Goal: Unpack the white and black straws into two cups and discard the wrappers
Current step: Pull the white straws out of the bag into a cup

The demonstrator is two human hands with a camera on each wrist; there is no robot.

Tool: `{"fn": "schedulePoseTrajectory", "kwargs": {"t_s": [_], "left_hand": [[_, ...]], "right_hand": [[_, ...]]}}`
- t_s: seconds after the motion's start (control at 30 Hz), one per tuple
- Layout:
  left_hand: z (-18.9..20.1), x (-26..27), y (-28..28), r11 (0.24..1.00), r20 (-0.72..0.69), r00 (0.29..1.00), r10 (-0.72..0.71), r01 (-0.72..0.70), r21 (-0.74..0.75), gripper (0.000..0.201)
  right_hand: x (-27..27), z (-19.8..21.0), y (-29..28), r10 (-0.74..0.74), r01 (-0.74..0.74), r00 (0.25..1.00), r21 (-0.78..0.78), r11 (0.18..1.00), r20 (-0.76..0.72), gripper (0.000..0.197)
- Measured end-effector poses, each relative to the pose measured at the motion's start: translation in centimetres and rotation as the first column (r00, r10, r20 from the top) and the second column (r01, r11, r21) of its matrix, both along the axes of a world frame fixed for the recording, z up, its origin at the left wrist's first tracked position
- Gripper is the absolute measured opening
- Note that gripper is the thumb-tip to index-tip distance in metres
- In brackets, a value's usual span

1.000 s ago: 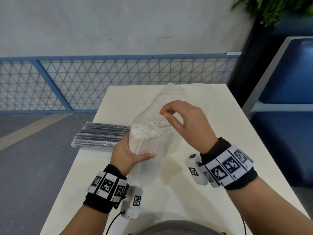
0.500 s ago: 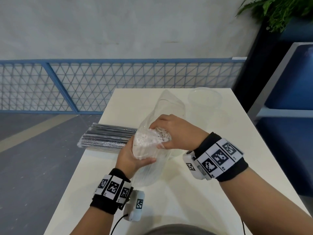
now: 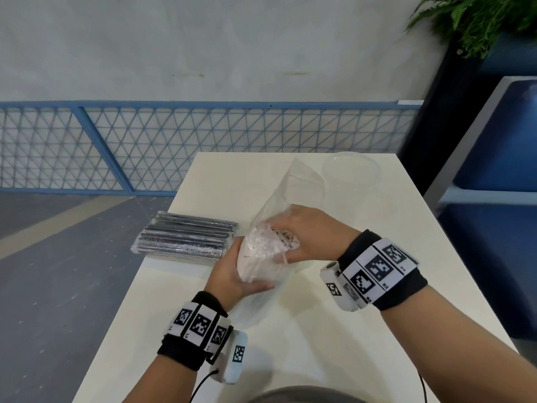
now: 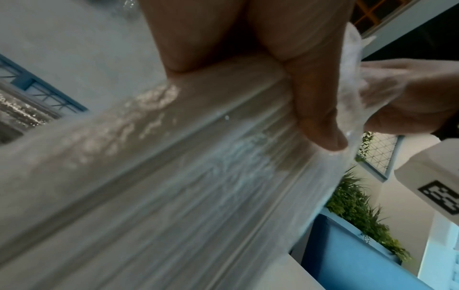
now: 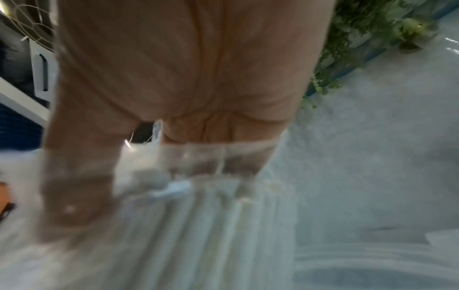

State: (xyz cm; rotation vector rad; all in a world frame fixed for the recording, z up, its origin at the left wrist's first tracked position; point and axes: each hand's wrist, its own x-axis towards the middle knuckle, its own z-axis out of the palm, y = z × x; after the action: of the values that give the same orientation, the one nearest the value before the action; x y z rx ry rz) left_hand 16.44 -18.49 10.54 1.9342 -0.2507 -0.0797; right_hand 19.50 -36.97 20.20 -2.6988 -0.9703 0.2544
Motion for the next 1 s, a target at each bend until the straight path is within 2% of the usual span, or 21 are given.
{"fn": "schedulePoseTrajectory", "kwargs": {"t_s": [0.07, 0.2, 0.33, 0.43, 0.47, 0.57, 0.6, 0.67, 0.73, 0.77, 0.9, 1.0], "left_hand": [[0.0, 0.1, 0.1, 1.0, -0.02, 1.0, -0.02, 0.02, 0.002, 0.083], [0.0, 0.5, 0.2, 0.999, -0.064, 0.998, -0.016, 0.013, -0.037, 0.077], [0.2, 0.5, 0.2, 1.0, -0.065, 0.998, -0.02, 0.02, 0.0, 0.072], [0.2, 0.5, 0.2, 0.999, -0.05, 0.999, -0.013, 0.015, 0.038, 0.069], [0.2, 0.6, 0.2, 0.999, -0.047, 0.999, -0.011, 0.013, 0.05, 0.069], [0.5, 0.6, -0.1, 0.998, -0.044, 0.999, -0.006, 0.009, 0.069, 0.07], [0.6, 0.6, -0.1, 0.998, -0.046, 0.999, 0.005, -0.002, 0.066, 0.069], [0.8, 0.5, -0.1, 0.998, -0.046, 0.999, 0.028, -0.025, 0.054, 0.062], [0.9, 0.6, 0.0, 0.998, -0.041, 0.999, 0.035, -0.033, 0.047, 0.057], [1.0, 0.6, 0.0, 0.998, -0.04, 0.999, 0.035, -0.033, 0.05, 0.056], [1.0, 0.7, 0.0, 0.996, -0.048, 0.996, 0.072, -0.069, 0.059, 0.058], [0.8, 0.8, 0.2, 0.992, -0.051, 0.994, 0.096, -0.091, 0.083, 0.05]], "right_hand": [[-0.2, -0.6, 0.5, 0.006, -0.003, 0.998, -0.043, 0.999, 0.07, 0.061], [-0.2, -1.4, 1.1, -0.024, 0.021, 0.998, 0.059, 0.998, 0.051, 0.057], [0.5, -1.1, 0.1, -0.015, 0.023, 0.995, 0.085, 0.996, -0.097, 0.04], [0.1, -1.2, 0.0, -0.045, 0.065, 0.993, 0.183, 0.981, -0.112, 0.019], [-0.2, -1.2, 0.3, -0.056, 0.072, 0.994, 0.187, 0.98, -0.091, 0.02], [-0.4, -1.4, 0.9, -0.093, 0.096, 0.995, 0.112, 0.989, -0.026, 0.047], [-0.3, -1.5, 1.0, -0.105, 0.106, 0.994, 0.094, 0.99, -0.01, 0.047], [-0.1, -1.8, 1.1, -0.114, 0.112, 0.993, 0.14, 0.984, 0.006, 0.033], [0.1, -2.4, 1.1, -0.127, 0.116, 0.992, 0.264, 0.958, 0.026, 0.008], [0.3, -2.6, 1.0, -0.139, 0.122, 0.99, 0.295, 0.948, 0.038, 0.005], [0.9, -1.8, 0.5, -0.193, 0.173, 0.981, 0.315, 0.933, 0.032, 0.025], [1.3, 0.6, -1.0, -0.283, 0.238, 0.959, 0.467, 0.851, 0.027, 0.024]]}}
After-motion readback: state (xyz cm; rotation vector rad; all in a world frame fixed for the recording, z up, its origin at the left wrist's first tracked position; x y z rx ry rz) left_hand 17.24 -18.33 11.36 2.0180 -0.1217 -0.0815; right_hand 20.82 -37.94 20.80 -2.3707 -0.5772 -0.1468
